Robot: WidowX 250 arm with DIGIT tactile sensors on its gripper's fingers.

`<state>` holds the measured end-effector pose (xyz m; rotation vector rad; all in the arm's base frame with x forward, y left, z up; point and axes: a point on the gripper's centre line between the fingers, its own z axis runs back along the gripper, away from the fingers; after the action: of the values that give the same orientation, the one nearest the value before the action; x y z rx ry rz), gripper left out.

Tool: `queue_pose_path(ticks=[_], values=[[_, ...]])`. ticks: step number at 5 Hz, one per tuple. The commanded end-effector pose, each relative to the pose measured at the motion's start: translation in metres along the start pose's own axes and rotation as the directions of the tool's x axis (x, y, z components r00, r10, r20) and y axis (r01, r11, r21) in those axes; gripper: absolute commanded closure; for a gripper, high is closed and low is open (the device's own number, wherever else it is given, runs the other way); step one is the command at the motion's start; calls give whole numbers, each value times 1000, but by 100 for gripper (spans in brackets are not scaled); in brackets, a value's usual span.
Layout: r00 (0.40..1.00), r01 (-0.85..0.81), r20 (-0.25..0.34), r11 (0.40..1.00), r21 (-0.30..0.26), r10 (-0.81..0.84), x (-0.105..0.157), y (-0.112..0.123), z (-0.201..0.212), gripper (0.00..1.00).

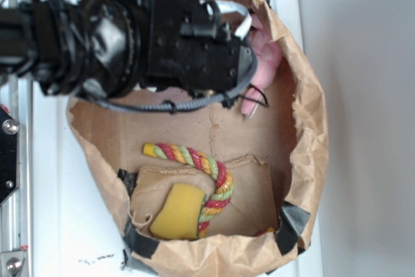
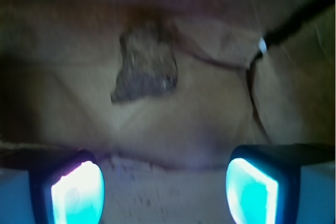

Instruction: Grab the rock.

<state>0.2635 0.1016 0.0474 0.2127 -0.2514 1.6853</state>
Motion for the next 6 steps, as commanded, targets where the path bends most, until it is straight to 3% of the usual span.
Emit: queue_pose_path(ticks=[1,3,4,6], values=[[995,-71,66,997,14,70,34,-3,-17,0],[993,-87,83,996,17,85,37,-6,-20,0],[994,-68,84,996,52,63,37,-2,-23,0],[1000,-5,6,1000,4,5,28,10,7,0]])
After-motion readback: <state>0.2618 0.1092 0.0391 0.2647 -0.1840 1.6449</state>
